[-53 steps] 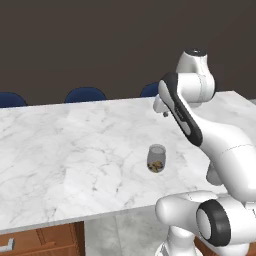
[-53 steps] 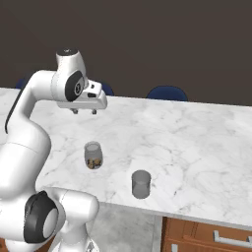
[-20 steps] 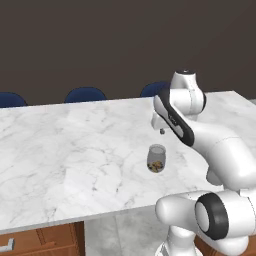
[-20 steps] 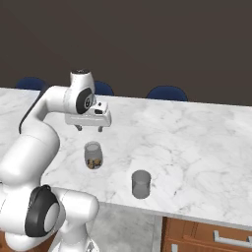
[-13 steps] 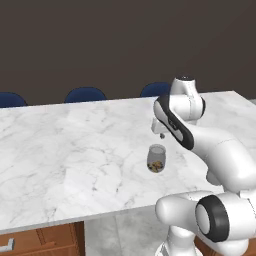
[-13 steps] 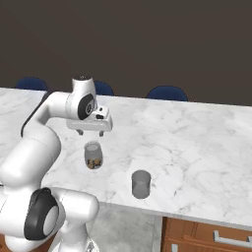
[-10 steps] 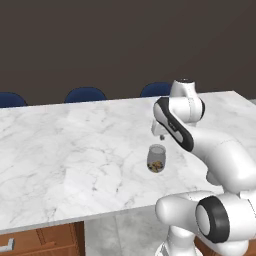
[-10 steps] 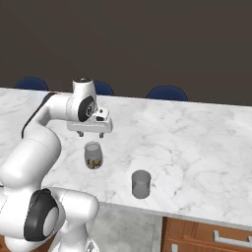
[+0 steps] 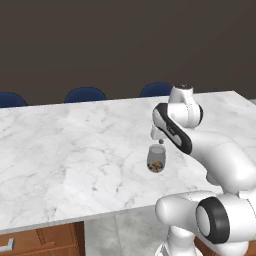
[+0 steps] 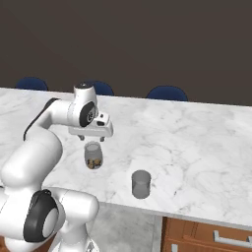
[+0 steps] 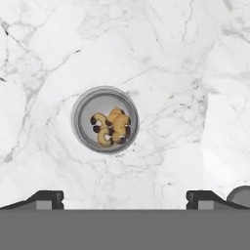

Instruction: Pick the jar and glass cup and place them in the sink. Then turn on the water.

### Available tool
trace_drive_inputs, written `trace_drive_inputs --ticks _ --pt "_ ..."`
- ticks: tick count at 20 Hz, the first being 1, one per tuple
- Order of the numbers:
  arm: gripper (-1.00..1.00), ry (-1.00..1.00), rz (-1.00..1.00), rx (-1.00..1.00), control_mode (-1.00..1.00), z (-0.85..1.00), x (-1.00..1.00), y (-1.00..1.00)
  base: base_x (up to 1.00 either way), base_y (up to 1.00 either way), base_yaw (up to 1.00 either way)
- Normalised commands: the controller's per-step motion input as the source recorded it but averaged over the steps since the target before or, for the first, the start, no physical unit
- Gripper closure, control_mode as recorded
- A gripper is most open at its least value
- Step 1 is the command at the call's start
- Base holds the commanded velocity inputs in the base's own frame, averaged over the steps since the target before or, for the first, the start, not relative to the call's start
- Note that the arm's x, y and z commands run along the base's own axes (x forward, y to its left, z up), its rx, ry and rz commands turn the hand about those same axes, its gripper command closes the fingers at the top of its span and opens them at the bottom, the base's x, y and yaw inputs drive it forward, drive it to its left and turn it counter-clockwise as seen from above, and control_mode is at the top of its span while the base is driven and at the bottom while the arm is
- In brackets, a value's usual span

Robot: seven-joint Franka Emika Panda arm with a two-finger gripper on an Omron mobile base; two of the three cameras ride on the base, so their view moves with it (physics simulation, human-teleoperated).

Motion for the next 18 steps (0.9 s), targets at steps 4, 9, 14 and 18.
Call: trace_drive_inputs --ticks 4,9,14,18 --pt "-1.00 0.00 0.00 0.00 -1.00 -0.14 0.19 0.00 0.00 0.00 0.00" --pt "-1.00 0.01 0.00 0.00 -1.00 -0.14 0.18 0.00 0.00 0.00 0.00" --pt "-1.00 0.01 0.00 0.00 -1.00 -0.17 0.17 0.00 0.00 0.00 0.00" --pt "-1.00 0.01 0.00 0.00 -1.00 -0.18 0.15 0.00 0.00 0.00 0.00"
